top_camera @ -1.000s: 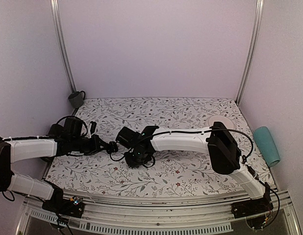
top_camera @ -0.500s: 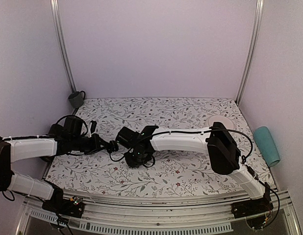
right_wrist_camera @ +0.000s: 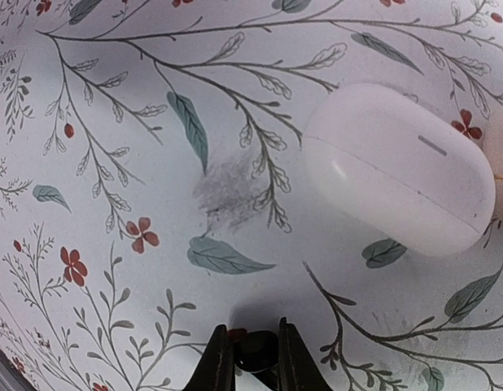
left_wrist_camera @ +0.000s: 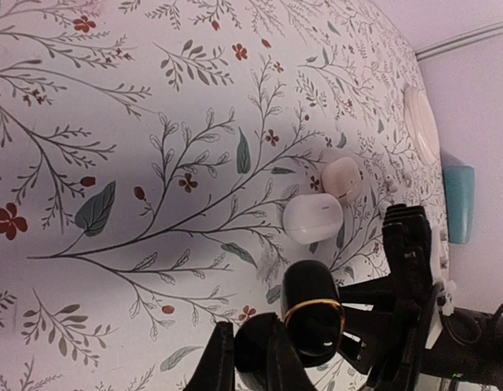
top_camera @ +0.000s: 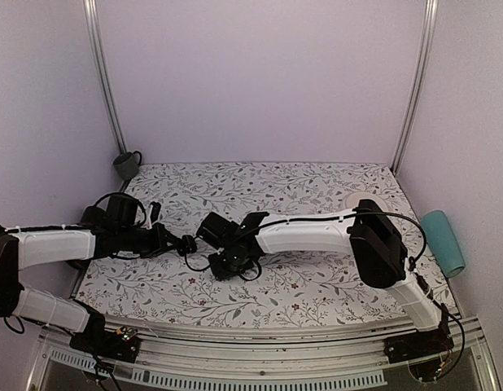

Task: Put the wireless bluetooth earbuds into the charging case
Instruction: Pick up the left earbud from the center of the board, then insert the left earbud into the left side groove of the charging case.

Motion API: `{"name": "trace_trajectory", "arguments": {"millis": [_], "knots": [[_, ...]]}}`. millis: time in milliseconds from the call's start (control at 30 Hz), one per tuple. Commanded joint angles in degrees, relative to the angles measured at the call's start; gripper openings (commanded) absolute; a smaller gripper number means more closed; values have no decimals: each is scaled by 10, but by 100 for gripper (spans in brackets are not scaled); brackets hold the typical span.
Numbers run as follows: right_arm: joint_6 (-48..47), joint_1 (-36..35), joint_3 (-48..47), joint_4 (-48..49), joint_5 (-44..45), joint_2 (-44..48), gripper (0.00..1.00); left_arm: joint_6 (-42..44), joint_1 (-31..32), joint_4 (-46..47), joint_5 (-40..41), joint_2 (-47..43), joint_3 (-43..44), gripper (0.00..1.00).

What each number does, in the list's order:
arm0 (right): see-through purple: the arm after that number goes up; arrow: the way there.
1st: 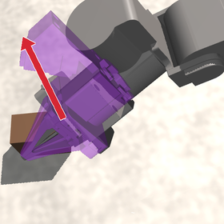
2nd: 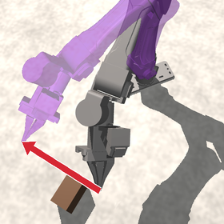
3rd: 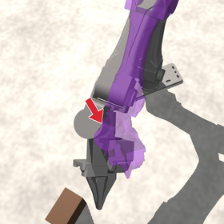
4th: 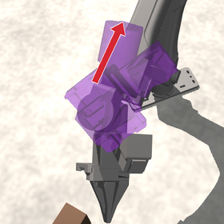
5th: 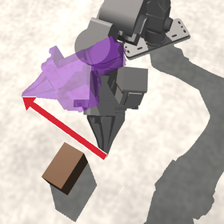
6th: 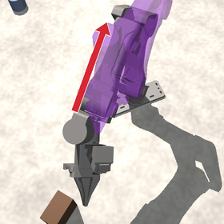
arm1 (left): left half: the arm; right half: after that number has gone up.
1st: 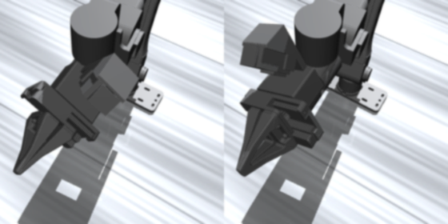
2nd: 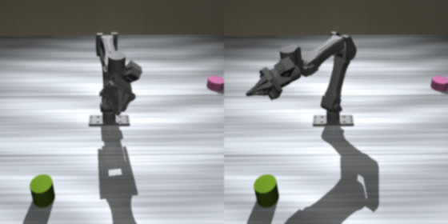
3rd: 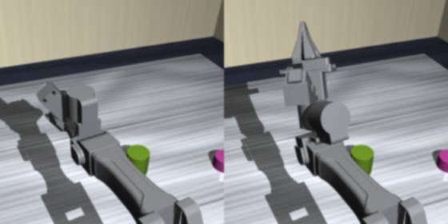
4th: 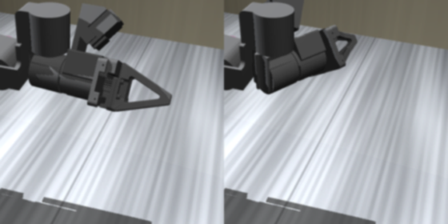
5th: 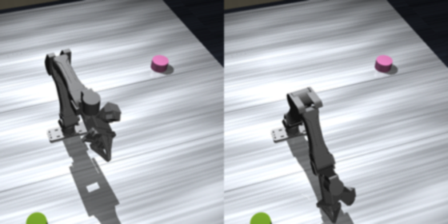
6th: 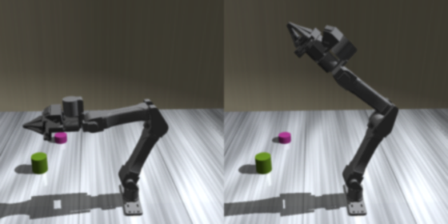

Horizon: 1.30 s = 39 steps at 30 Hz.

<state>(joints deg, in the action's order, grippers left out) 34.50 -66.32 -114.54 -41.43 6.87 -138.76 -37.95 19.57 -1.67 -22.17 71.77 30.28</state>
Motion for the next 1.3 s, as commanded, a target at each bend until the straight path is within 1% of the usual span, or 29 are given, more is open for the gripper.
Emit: {"name": "trace_trajectory", "arguments": {"millis": [0,133,400,633,900,1067,1267], "knots": [[12,7,81,49,-10,60,9,-4,-3,-3,-12,14,14,0],[14,8,147,125,-14,112,9,-9,9,-1,-17,31,21,0],[10,10,256,241,-11,205,9,-24,32,3,-27,65,46,0],[-24,11,314,340,-24,266,9,-40,64,6,-40,103,74,0],[-73,11,329,426,-76,273,10,-57,89,23,-84,142,89,0],[-95,10,336,458,-109,264,10,-65,93,27,-117,150,92,0],[-112,10,351,486,-125,257,10,-70,97,30,-146,157,92,0]]}}
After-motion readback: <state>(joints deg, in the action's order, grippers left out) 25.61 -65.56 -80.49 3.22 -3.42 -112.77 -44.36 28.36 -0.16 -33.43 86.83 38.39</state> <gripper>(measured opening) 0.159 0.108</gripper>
